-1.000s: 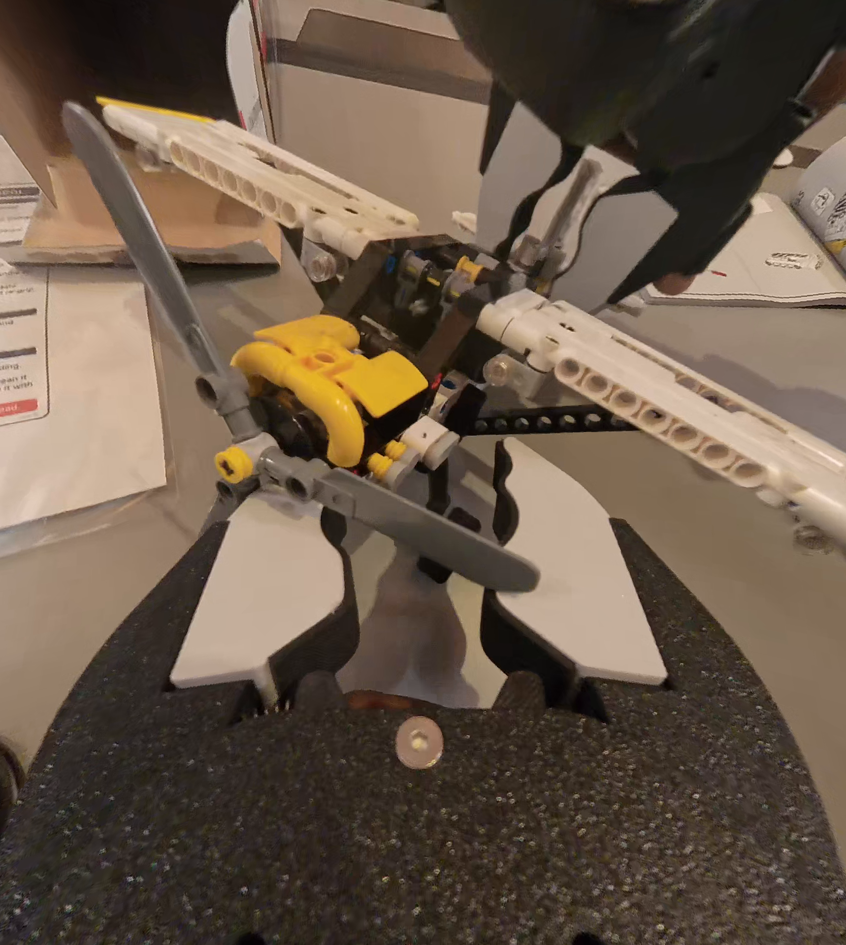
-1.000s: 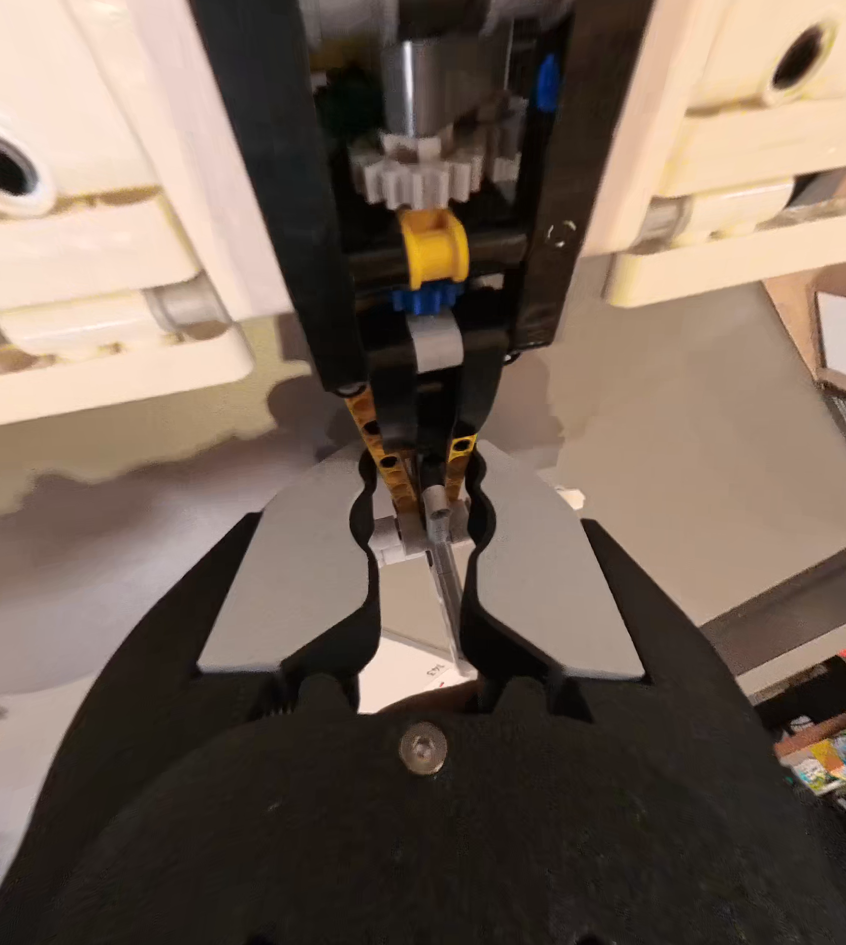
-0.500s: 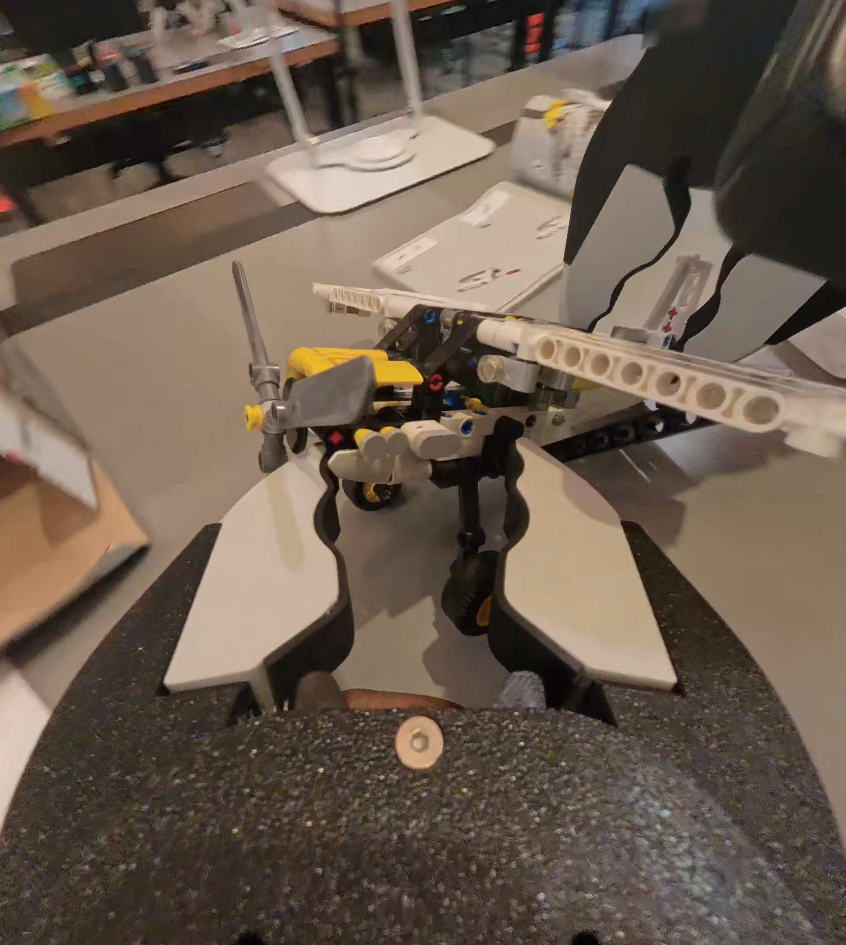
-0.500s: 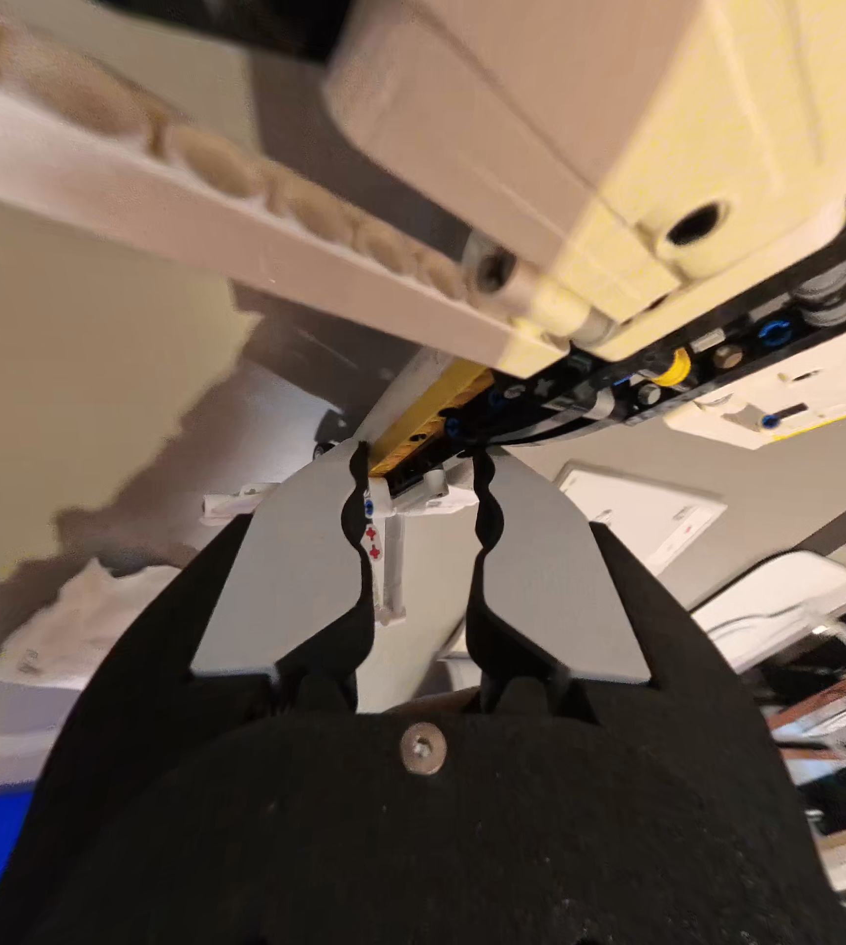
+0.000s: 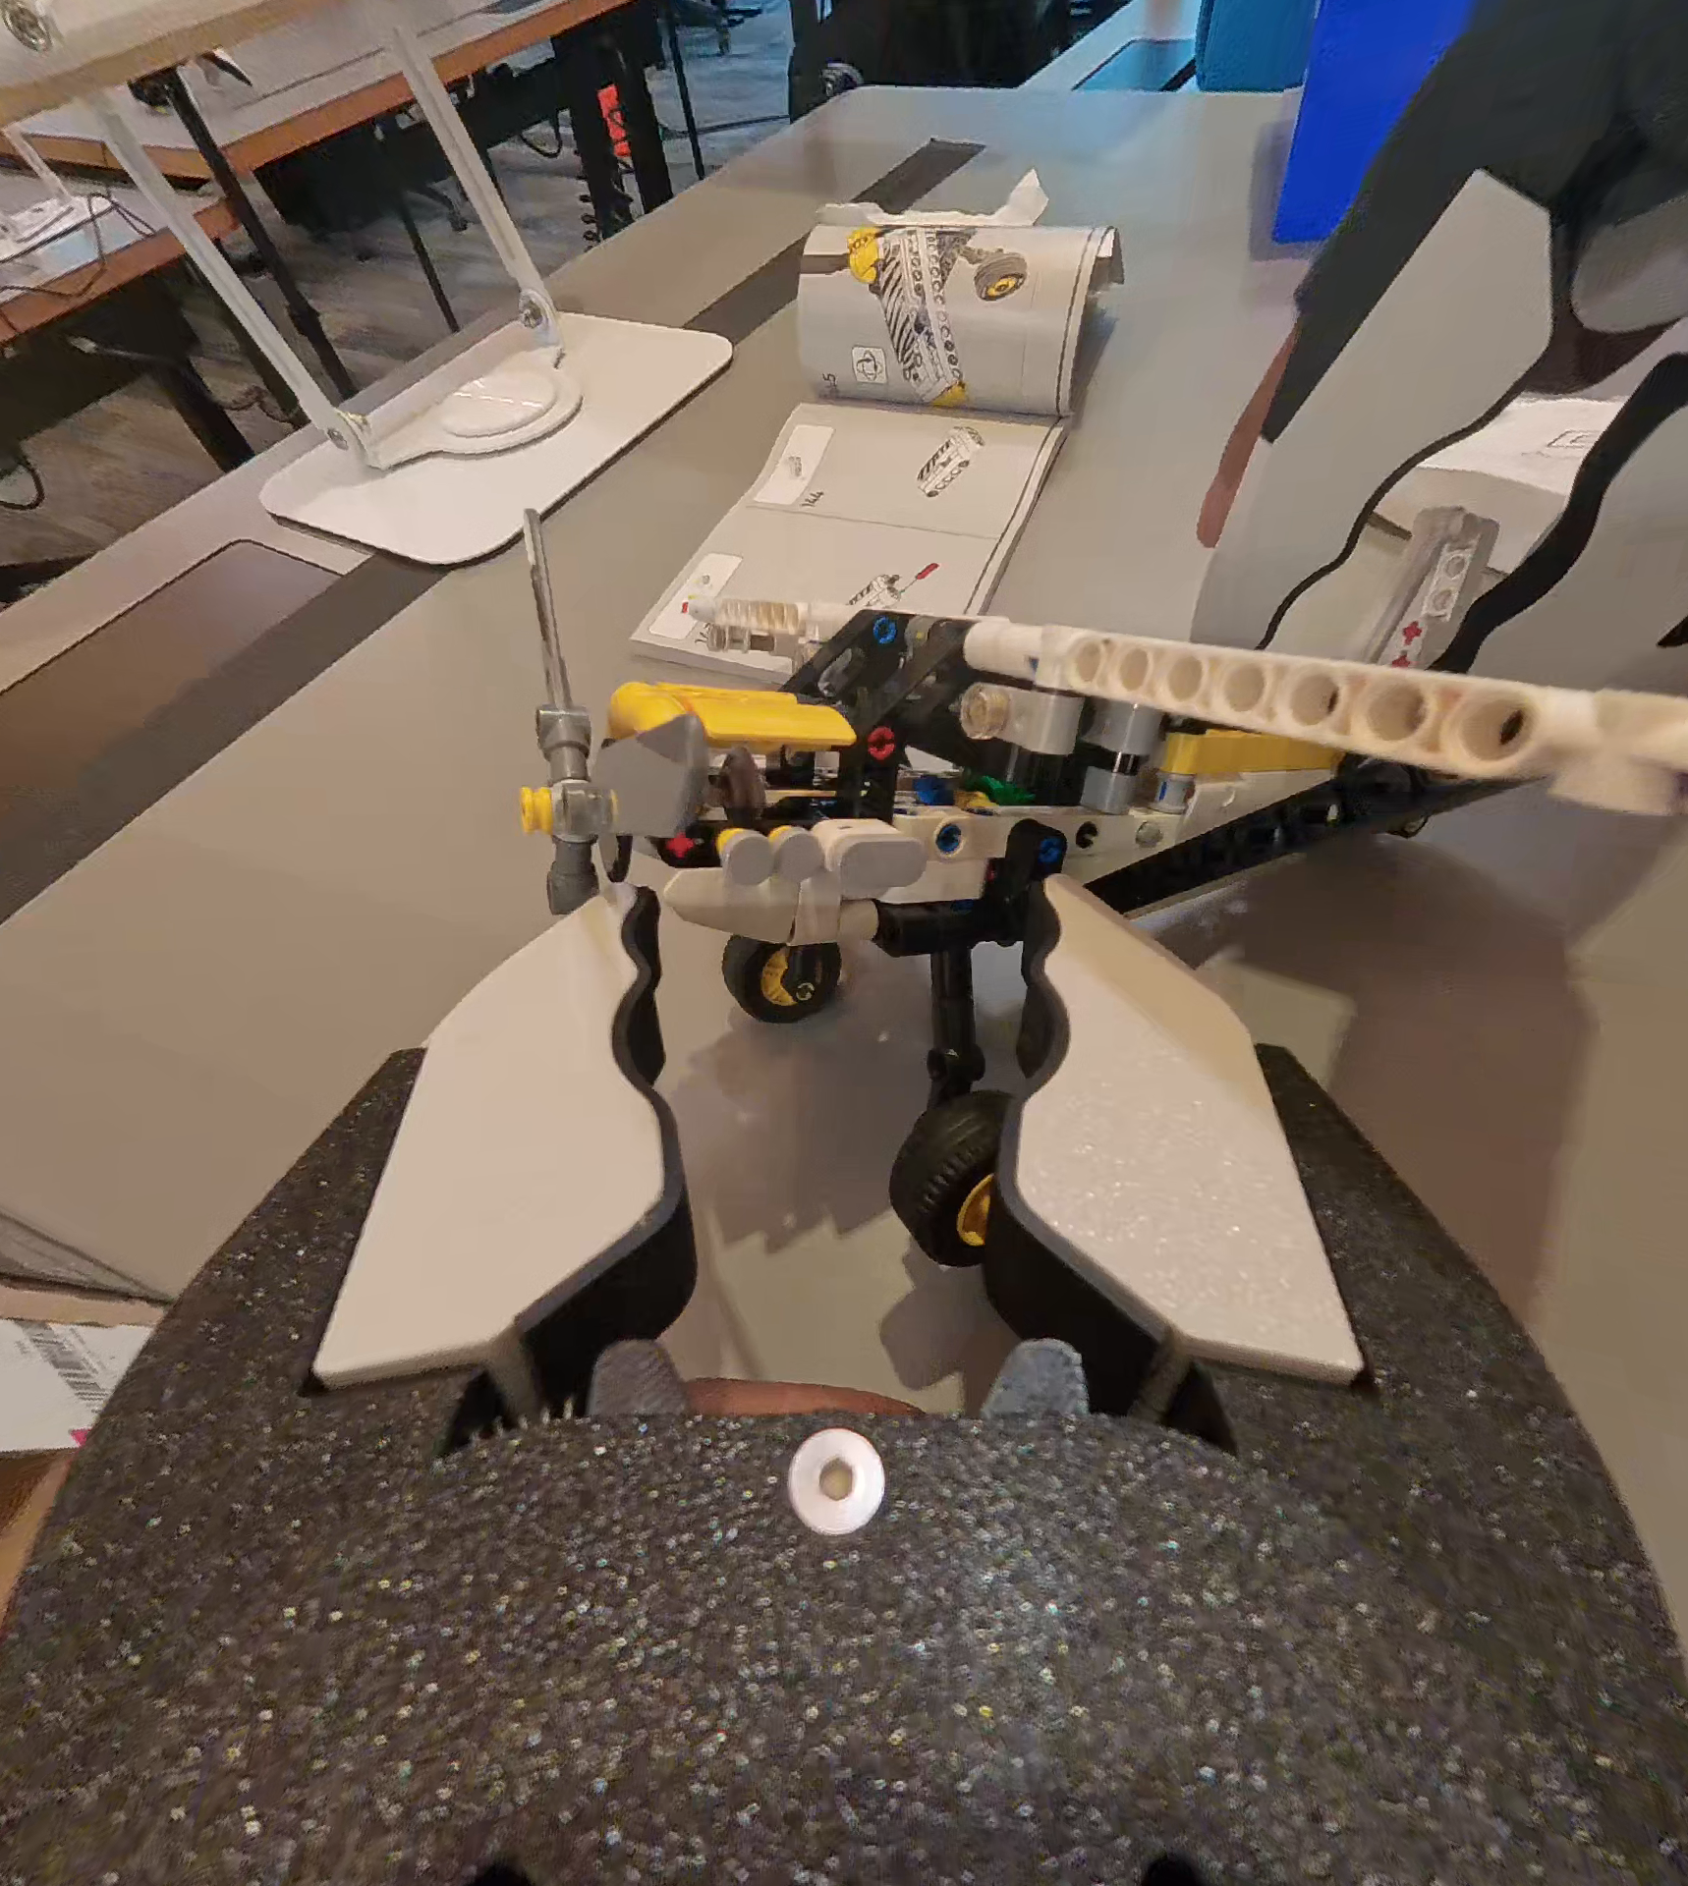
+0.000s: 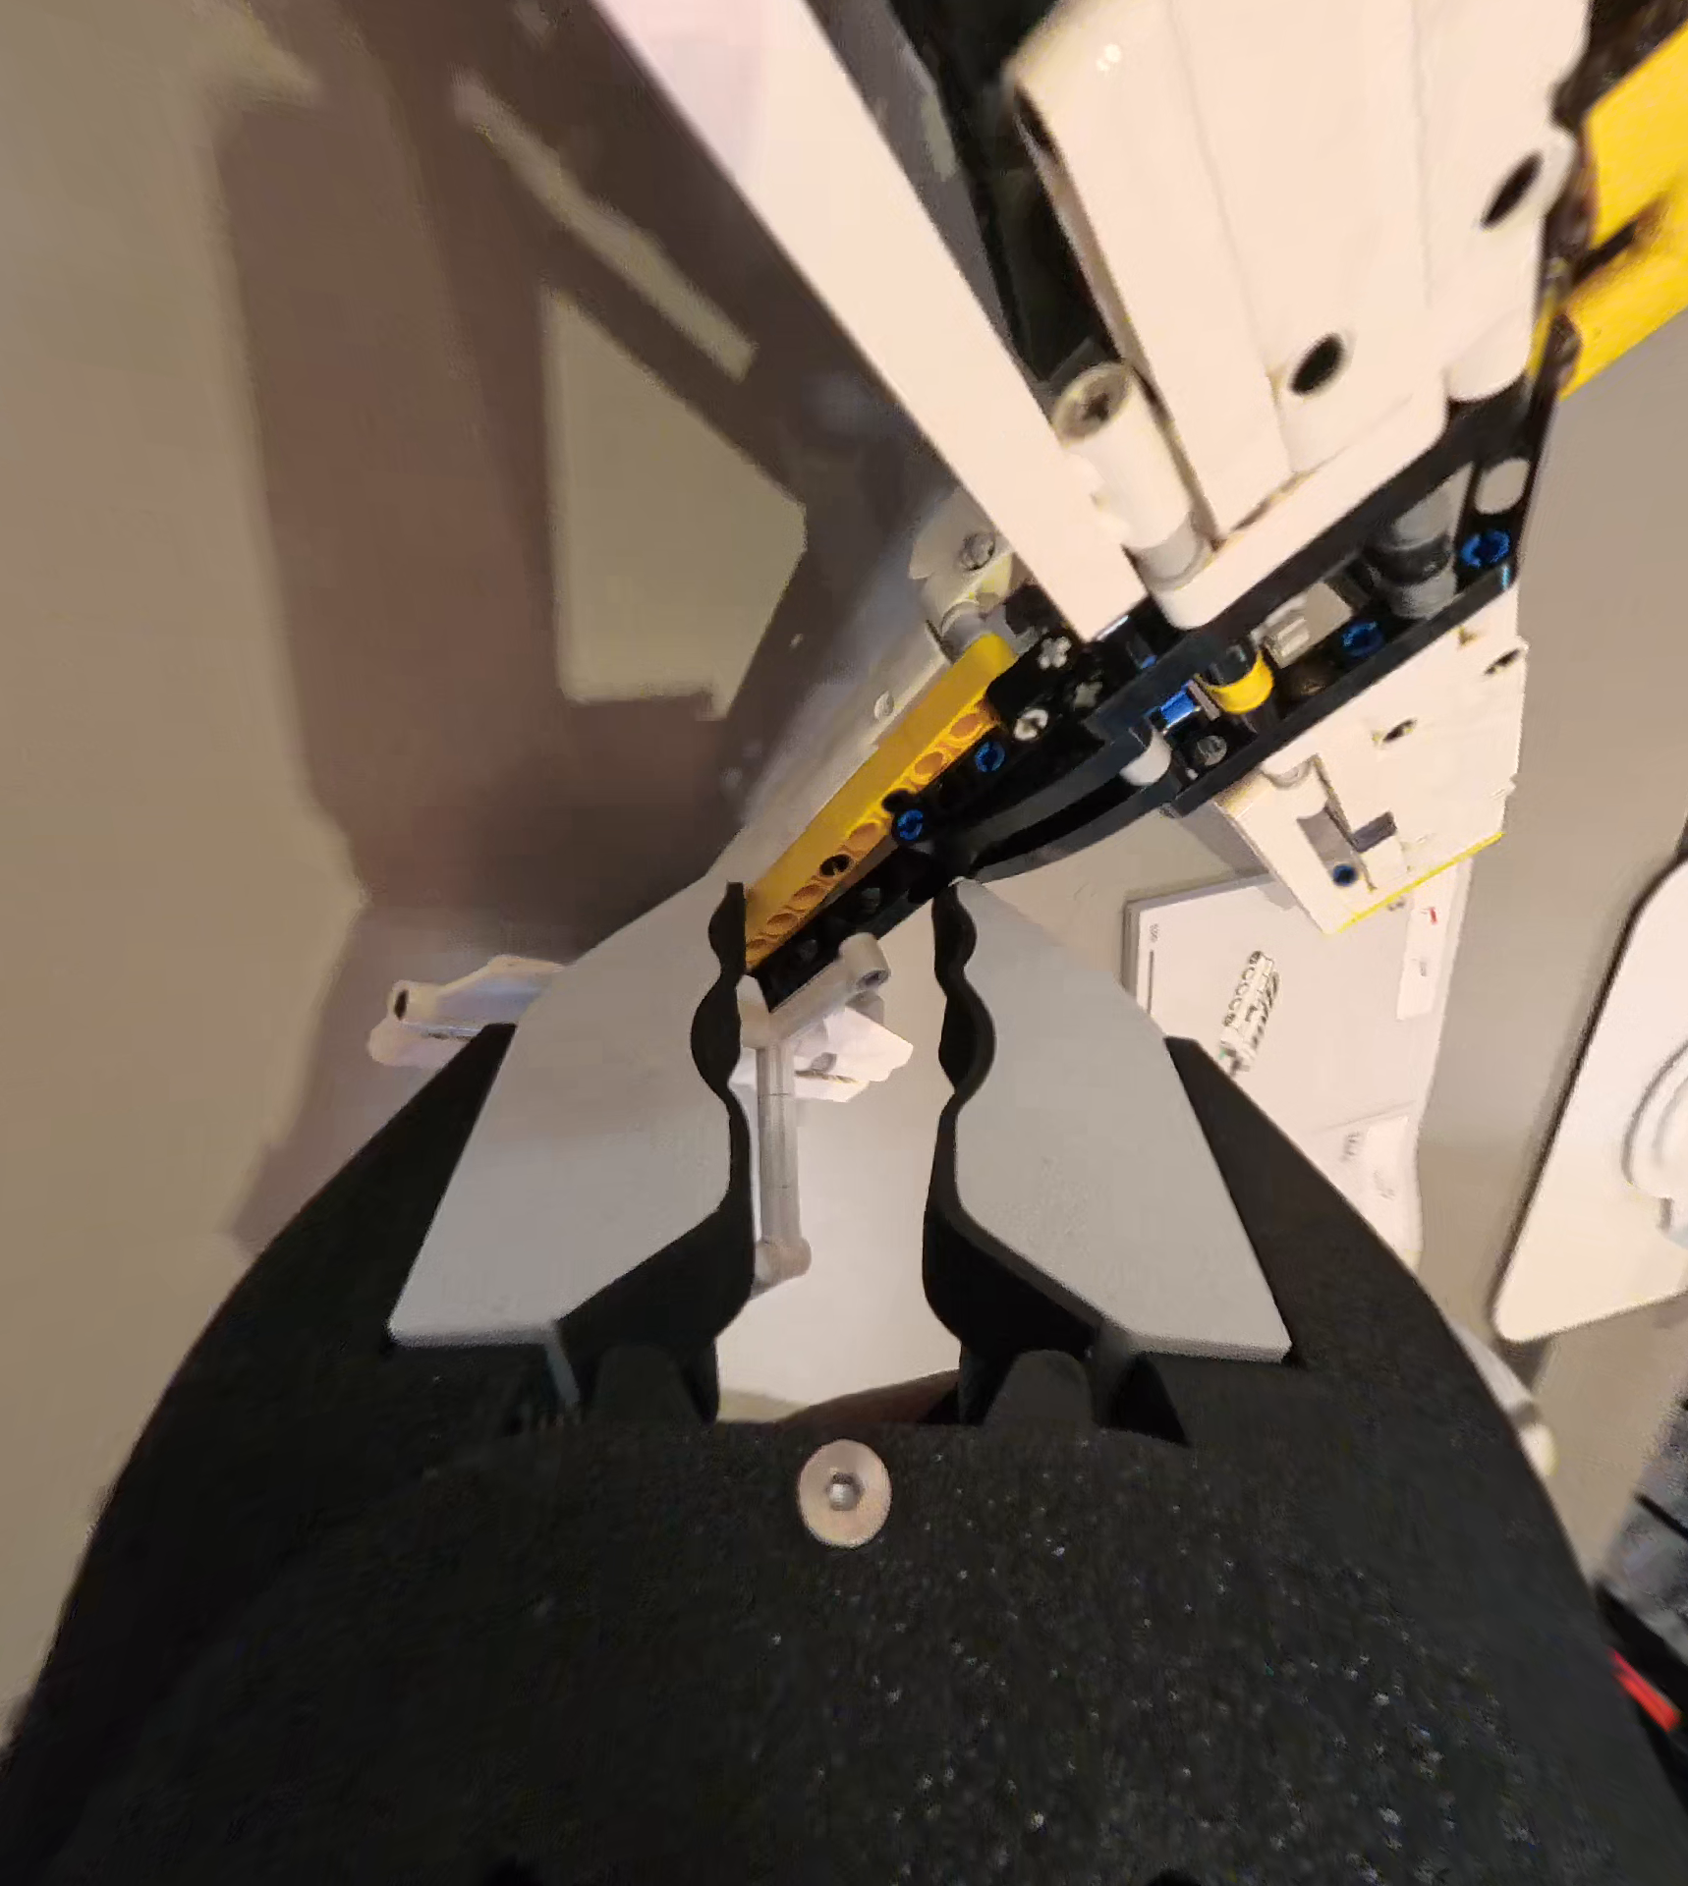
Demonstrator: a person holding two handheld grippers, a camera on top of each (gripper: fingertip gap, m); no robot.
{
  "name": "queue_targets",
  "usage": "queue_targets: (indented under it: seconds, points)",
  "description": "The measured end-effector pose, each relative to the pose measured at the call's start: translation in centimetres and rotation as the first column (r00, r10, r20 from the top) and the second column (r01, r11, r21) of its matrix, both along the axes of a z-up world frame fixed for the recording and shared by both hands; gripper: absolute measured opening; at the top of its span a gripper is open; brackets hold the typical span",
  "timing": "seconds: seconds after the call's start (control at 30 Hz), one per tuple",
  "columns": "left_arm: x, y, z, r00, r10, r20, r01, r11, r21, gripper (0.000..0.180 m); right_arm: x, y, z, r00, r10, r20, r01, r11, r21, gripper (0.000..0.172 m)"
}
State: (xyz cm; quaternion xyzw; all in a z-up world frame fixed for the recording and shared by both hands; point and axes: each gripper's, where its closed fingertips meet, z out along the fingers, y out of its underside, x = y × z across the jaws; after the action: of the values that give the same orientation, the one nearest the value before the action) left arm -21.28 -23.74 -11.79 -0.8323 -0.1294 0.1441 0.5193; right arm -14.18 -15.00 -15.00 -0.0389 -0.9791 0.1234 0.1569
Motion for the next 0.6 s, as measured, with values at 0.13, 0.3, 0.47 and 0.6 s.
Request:
queue_targets:
  seconds: [0.13,0.3,0.47,0.6]
  points:
    - [0.6,-0.3,-0.3,0.999,0.036,-0.010,-0.036,0.999,0.011,0.068,0.2,-0.1,0.5,0.999,-0.032,0.019,0.034,0.987,-0.154,0.036]
    - [2.0,-1.2,-1.8,0.996,0.092,-0.015,-0.092,0.995,-0.045,0.066,-1.0,1.4,2.7,0.992,-0.123,-0.034,0.103,0.928,-0.359,0.039]
    - [3.1,-3.0,-3.6,0.984,0.176,-0.036,-0.179,0.977,-0.118,0.069,-1.2,4.0,4.1,0.997,-0.064,-0.038,0.034,0.845,-0.533,0.039]
    - [4.3,-3.1,-4.9,0.977,0.203,-0.058,-0.210,0.961,-0.178,0.071,-1.8,6.0,2.3,0.999,0.042,0.020,-0.023,0.820,-0.572,0.044]
